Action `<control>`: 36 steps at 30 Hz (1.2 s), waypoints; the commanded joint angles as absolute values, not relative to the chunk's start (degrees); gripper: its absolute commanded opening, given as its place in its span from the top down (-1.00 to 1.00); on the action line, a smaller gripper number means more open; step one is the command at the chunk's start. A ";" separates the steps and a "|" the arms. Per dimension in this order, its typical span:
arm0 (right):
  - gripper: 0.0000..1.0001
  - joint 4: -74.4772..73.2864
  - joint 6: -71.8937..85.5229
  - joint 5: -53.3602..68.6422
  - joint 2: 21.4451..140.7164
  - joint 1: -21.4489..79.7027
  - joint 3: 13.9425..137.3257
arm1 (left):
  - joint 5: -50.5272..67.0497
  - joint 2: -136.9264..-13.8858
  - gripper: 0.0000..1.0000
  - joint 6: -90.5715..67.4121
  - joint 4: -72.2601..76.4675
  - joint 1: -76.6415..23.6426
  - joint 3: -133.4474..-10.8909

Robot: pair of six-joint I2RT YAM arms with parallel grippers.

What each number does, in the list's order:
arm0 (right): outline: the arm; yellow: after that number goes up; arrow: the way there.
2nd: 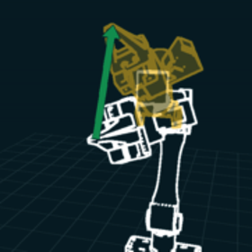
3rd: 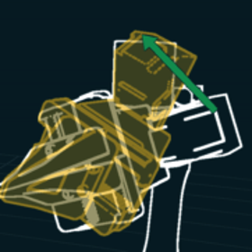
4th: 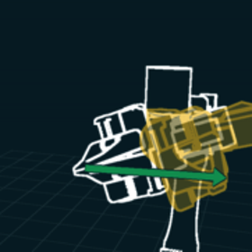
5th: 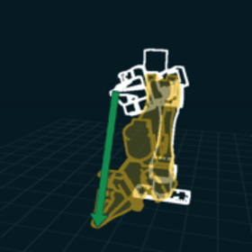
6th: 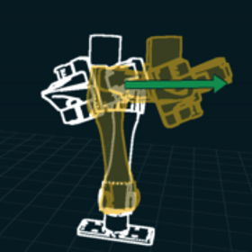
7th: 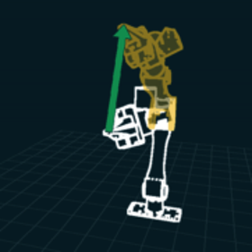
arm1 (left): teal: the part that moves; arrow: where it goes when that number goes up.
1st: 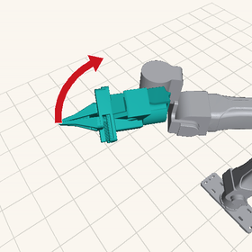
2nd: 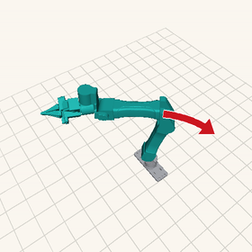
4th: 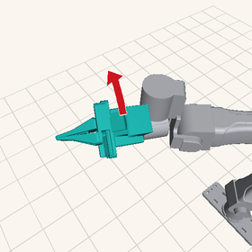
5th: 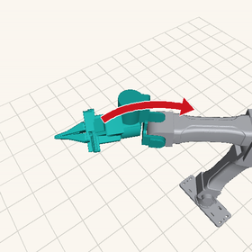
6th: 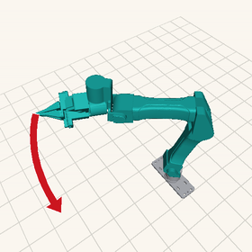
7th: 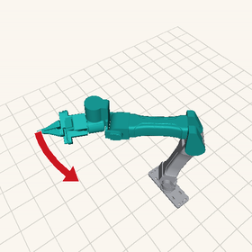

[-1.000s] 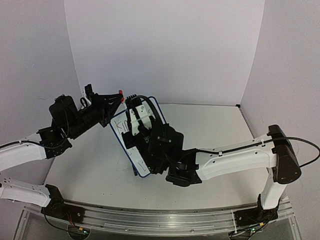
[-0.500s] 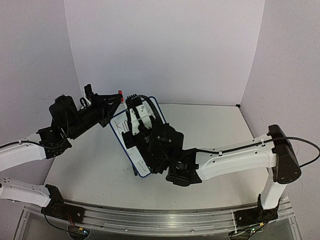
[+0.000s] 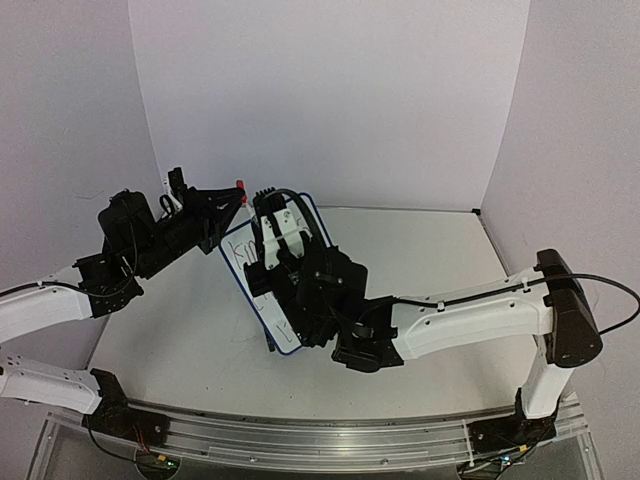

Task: Write a sentence on the whiteboard
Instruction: Insert the whiteboard marker without the cap into the pen cap.

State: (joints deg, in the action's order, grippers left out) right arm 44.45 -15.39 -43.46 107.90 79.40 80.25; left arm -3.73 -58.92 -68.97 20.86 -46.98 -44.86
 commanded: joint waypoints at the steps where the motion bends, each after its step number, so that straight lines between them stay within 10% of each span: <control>1: 1.00 45.44 -14.66 -42.40 107.38 79.38 80.89 | -4.43 -59.13 1.00 -68.03 21.36 -47.29 -45.98; 36: 1.00 45.44 -16.10 -44.19 108.86 79.37 82.40 | -4.11 -58.57 1.00 -68.72 21.71 -47.29 -45.51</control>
